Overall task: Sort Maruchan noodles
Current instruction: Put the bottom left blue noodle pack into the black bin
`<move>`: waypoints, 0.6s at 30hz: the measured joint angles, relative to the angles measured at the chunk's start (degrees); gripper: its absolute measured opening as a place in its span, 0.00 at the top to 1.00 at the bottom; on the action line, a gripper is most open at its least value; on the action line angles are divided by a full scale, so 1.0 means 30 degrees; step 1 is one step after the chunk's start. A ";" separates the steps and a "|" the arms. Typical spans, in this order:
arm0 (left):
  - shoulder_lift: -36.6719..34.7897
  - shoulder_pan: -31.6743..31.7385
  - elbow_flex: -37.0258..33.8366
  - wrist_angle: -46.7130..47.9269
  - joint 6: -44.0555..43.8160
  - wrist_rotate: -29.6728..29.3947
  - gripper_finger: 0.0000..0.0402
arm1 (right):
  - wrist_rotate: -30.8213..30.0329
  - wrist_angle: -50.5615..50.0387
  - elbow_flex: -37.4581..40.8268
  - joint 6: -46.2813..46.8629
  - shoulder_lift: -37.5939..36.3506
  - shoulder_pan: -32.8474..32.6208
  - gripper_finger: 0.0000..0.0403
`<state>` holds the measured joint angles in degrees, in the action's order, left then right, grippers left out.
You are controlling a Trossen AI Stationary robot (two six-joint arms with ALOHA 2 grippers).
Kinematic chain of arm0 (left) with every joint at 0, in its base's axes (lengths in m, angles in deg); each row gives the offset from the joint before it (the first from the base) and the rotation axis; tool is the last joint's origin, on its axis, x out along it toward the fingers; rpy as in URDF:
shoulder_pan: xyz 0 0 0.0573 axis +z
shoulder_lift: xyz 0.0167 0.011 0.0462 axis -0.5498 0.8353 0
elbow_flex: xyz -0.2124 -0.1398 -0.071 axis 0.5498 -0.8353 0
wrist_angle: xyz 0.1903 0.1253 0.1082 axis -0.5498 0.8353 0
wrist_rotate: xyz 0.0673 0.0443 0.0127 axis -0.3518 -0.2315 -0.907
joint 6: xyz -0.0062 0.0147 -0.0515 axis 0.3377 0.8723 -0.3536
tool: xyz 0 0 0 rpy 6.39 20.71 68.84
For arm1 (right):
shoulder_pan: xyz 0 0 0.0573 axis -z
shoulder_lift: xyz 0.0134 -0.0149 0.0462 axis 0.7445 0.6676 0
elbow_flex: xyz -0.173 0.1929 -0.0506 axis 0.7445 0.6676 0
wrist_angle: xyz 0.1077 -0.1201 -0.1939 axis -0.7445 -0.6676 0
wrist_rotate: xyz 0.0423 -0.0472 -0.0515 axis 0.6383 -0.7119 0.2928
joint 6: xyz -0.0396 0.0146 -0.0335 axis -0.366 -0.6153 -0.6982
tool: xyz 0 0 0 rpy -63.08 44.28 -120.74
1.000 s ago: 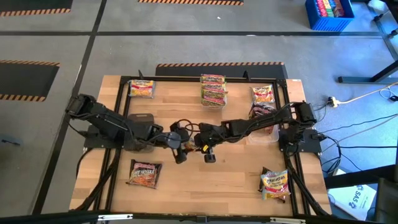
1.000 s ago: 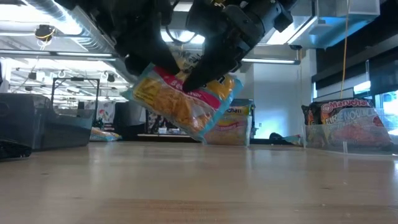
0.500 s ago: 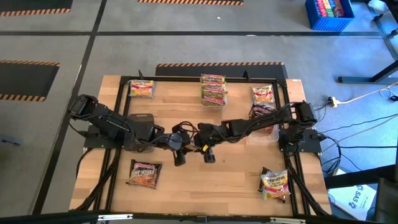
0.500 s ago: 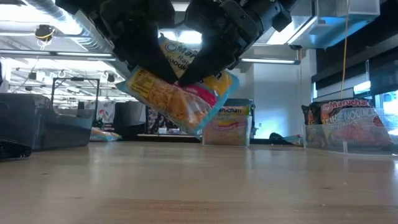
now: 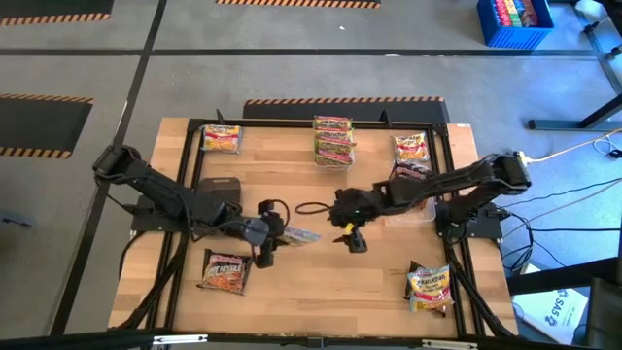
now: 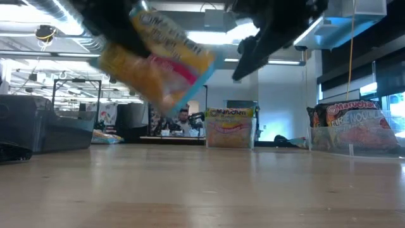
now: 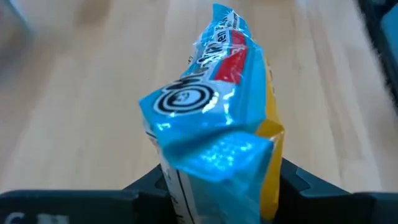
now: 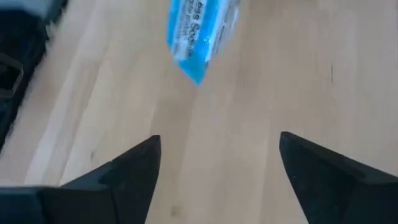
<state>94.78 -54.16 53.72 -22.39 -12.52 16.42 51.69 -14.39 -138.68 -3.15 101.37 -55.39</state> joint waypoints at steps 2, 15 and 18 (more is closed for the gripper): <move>0.0019 -0.0405 -0.0034 -0.0256 0.0130 -0.1280 0.67 | 0.0000 0.4075 0.2266 0.0242 -0.0410 0.0003 0.23; -0.0222 0.0008 -0.3925 -0.8088 0.1454 -0.3387 0.67 | -0.1611 2.4352 0.9674 0.2049 0.2513 0.0051 0.26; -0.0185 0.0455 -0.4173 -0.9534 0.1921 -0.3534 0.67 | -0.2026 2.5593 0.9376 0.2017 0.3132 0.0058 0.26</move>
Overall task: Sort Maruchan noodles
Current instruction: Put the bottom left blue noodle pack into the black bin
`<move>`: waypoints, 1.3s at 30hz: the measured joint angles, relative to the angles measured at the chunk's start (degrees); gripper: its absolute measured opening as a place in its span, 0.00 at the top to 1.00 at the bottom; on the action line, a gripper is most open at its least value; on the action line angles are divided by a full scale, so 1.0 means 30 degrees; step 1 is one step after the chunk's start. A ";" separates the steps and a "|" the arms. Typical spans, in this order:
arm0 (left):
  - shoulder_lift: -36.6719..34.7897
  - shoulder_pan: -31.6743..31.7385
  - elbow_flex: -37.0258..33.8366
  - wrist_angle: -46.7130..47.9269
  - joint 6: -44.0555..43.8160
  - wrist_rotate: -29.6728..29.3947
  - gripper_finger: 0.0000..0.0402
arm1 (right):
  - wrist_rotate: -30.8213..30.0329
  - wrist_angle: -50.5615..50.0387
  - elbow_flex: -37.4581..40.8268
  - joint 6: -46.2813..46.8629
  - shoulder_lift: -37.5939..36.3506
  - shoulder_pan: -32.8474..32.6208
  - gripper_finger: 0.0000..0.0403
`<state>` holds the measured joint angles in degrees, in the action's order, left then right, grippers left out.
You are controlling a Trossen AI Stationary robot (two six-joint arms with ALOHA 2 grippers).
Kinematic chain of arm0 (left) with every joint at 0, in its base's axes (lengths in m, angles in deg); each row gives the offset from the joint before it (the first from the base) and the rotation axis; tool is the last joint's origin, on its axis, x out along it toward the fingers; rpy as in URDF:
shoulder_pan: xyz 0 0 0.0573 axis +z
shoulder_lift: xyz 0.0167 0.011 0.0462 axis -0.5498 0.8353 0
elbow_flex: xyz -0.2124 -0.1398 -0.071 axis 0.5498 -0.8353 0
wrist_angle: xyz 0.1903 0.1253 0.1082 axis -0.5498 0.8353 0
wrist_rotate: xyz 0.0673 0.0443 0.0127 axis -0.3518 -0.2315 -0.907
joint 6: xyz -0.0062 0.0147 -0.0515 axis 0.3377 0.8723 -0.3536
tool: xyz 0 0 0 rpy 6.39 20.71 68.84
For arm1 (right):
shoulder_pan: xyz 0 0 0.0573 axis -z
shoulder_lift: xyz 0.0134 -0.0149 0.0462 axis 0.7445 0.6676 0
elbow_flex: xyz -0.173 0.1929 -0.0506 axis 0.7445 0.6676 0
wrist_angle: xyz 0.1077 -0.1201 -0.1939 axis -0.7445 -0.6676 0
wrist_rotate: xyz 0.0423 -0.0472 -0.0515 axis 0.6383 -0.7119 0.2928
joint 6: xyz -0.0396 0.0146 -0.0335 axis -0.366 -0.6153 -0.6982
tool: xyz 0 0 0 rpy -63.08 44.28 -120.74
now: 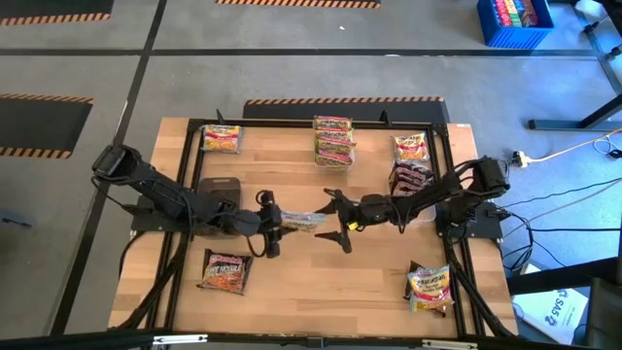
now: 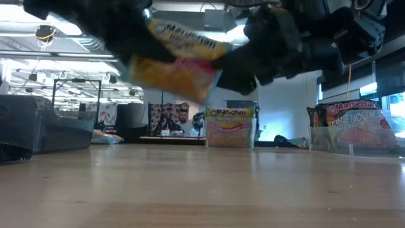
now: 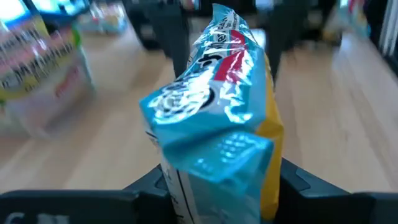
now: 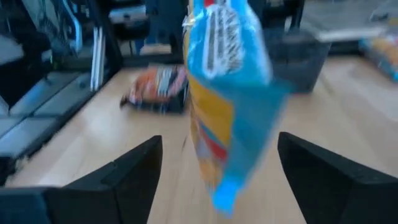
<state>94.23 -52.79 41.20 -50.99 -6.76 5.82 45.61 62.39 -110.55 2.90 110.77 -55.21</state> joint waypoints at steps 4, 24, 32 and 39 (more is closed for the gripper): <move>-0.0015 0.0453 -0.0124 -0.2087 0.1064 0.0028 0.67 | -0.0012 0.0755 -0.0871 -0.0570 0.0466 0.0000 0.26; -0.1258 0.0878 0.0393 -0.2228 0.0992 0.2070 0.48 | -0.0143 -0.0006 -0.2813 -0.2062 0.0416 0.0000 0.73; -0.4536 0.0971 0.0452 0.0085 -0.0137 0.2386 0.38 | -0.0426 -0.1509 -0.2660 -0.2047 0.0513 0.0324 0.69; -0.5959 0.1902 0.0660 0.2225 -0.0824 0.3175 0.37 | -0.0639 -0.2838 -0.2664 -0.2023 0.0490 0.0787 0.73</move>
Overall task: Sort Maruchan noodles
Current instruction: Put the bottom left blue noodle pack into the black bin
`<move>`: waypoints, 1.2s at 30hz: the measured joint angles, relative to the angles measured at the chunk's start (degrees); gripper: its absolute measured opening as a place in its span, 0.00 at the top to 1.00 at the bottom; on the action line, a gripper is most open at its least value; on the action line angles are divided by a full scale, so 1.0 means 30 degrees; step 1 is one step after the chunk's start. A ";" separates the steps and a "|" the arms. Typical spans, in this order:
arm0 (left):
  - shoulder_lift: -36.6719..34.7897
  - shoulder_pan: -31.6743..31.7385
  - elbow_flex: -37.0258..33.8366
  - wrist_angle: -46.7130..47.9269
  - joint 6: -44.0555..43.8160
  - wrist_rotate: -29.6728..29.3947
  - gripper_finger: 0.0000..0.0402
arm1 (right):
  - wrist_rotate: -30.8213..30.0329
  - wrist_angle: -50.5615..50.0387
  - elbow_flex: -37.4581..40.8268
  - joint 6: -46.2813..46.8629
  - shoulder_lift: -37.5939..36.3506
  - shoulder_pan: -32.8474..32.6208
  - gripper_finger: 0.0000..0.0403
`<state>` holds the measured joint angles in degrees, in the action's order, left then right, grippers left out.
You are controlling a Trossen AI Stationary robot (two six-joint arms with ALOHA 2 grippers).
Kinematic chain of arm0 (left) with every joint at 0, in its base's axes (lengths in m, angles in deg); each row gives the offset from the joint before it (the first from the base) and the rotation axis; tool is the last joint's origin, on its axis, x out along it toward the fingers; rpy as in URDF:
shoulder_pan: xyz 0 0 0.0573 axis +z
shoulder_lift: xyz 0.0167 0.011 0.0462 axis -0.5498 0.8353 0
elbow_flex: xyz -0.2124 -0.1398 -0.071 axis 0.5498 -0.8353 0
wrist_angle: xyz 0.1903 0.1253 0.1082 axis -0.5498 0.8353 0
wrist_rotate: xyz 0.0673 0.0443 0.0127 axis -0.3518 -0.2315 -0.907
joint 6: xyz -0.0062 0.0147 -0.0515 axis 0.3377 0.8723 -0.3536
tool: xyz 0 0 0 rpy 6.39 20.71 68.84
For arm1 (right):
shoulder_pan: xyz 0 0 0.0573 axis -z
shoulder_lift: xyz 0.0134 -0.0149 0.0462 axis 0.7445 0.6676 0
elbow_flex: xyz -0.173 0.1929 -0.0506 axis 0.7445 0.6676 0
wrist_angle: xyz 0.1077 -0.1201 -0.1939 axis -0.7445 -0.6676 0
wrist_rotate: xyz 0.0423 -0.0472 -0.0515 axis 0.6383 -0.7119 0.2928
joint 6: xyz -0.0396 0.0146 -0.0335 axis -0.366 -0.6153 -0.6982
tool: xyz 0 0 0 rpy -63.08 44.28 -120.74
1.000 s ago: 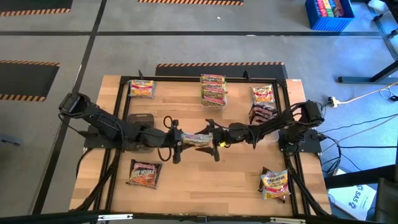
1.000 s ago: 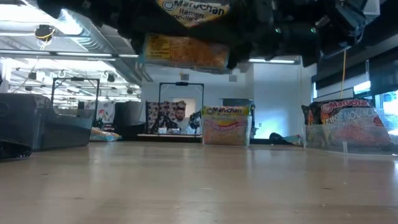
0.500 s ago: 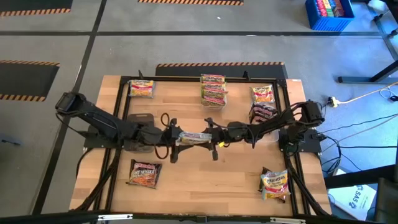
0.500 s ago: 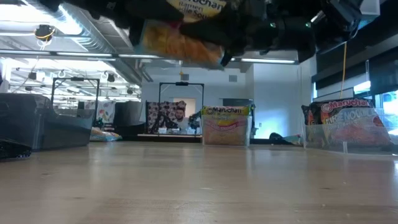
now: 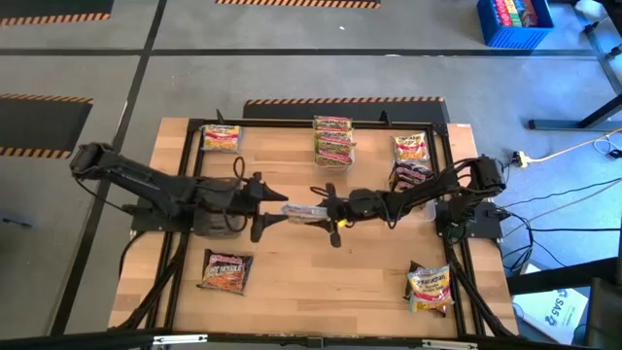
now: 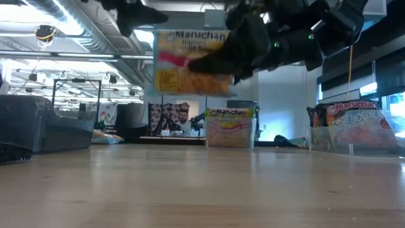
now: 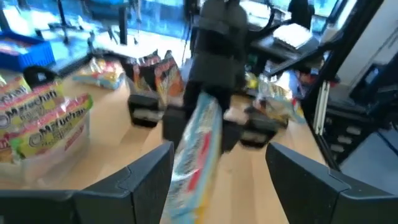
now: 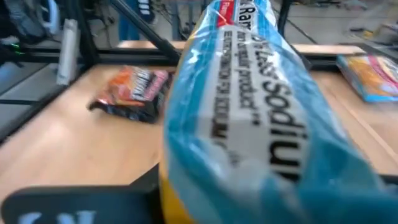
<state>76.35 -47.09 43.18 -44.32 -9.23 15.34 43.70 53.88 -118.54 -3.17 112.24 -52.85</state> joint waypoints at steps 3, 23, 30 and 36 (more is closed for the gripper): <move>0.0661 0.0802 0.1482 0.2239 -0.0205 0.0798 0.37 | 0.0218 -0.0182 -0.0018 0.0067 -0.0016 0.0115 0.73; 1.0466 0.3628 1.3534 1.5597 0.1999 0.6330 0.38 | -0.0028 -0.0209 -0.0011 0.0107 -0.0016 0.0095 0.70; 1.2043 0.3628 1.3817 1.6479 0.2233 0.5855 0.39 | -0.0013 -0.0276 -0.0011 0.0100 -0.0016 0.0095 0.70; 1.2225 0.3635 1.3824 1.6470 0.2235 0.5881 0.54 | -0.0006 -0.0401 -0.0011 0.0416 -0.0016 0.0095 0.70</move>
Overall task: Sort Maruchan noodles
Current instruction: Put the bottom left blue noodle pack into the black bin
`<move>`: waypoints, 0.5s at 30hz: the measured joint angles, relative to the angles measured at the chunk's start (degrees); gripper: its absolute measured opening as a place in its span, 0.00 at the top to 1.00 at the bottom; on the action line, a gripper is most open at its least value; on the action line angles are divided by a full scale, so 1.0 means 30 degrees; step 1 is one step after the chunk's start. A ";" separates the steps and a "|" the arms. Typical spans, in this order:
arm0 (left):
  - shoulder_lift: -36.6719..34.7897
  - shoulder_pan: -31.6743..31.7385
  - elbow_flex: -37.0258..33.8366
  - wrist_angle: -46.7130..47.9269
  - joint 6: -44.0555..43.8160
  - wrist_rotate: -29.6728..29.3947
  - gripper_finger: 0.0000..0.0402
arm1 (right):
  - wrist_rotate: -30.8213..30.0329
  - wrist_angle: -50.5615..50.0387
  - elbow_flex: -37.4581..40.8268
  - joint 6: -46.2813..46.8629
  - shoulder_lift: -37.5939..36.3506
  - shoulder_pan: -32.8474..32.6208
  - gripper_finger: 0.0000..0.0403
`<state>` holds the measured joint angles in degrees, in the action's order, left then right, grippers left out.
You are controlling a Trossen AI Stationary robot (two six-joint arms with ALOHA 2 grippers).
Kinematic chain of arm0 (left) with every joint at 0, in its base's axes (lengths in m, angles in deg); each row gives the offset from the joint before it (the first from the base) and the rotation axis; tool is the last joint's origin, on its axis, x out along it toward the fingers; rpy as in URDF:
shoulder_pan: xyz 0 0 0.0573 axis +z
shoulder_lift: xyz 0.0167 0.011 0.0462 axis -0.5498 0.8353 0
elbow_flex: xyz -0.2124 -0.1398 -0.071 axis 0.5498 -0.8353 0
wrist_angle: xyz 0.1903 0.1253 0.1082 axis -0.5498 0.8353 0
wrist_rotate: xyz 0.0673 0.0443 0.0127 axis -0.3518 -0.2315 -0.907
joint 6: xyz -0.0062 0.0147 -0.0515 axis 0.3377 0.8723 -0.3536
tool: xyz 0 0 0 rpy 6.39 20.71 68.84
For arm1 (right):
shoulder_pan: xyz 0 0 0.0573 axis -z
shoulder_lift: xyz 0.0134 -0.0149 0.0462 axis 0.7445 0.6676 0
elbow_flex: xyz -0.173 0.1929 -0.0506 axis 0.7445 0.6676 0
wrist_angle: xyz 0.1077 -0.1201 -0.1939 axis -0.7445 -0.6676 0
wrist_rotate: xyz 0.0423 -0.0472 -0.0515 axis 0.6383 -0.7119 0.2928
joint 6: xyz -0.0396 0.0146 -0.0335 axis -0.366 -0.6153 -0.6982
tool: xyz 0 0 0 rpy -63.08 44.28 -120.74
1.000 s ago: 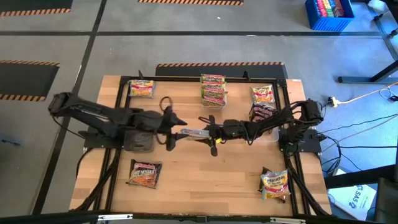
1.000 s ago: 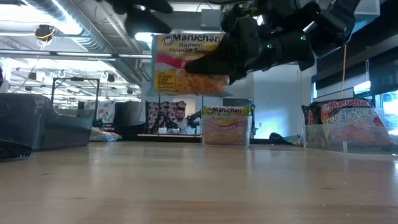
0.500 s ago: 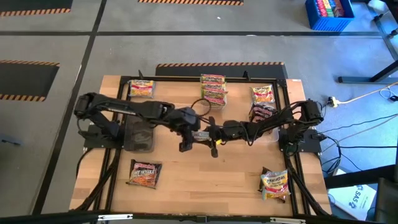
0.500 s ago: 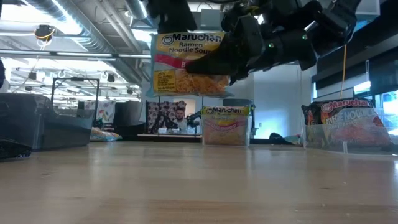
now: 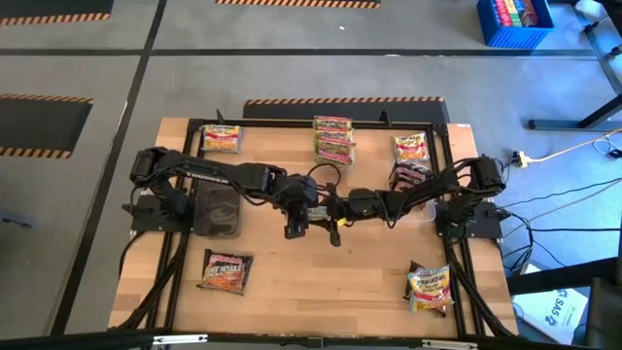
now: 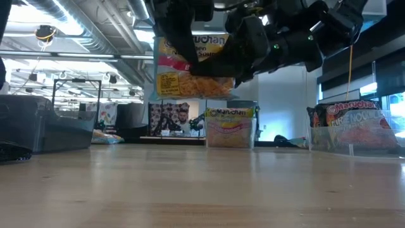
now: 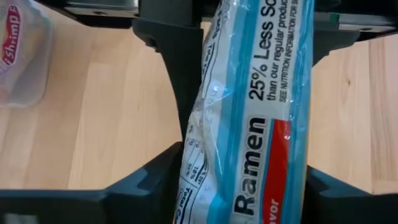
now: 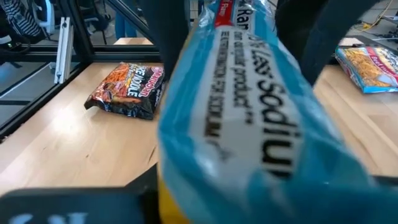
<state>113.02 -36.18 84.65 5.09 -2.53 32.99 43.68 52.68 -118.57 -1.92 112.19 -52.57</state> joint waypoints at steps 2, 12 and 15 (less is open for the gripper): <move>0.0000 0.0000 0.0000 0.0007 0.0142 -0.0060 0.60 | -0.0006 -0.0083 0.0000 0.0081 0.0000 0.0000 0.70; -0.0334 -0.0015 0.0015 0.0844 0.0690 -0.0556 0.70 | 0.0142 -0.0098 -0.0007 0.0192 -0.0044 -0.0007 0.50; -0.0920 -0.0064 0.0015 0.2360 0.0685 -0.0957 0.70 | 0.0250 -0.1229 -0.0015 0.1321 -0.0977 -0.0007 0.39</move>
<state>110.26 -36.37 84.70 12.17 -0.47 30.12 44.43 48.99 -118.62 2.04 109.26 -52.59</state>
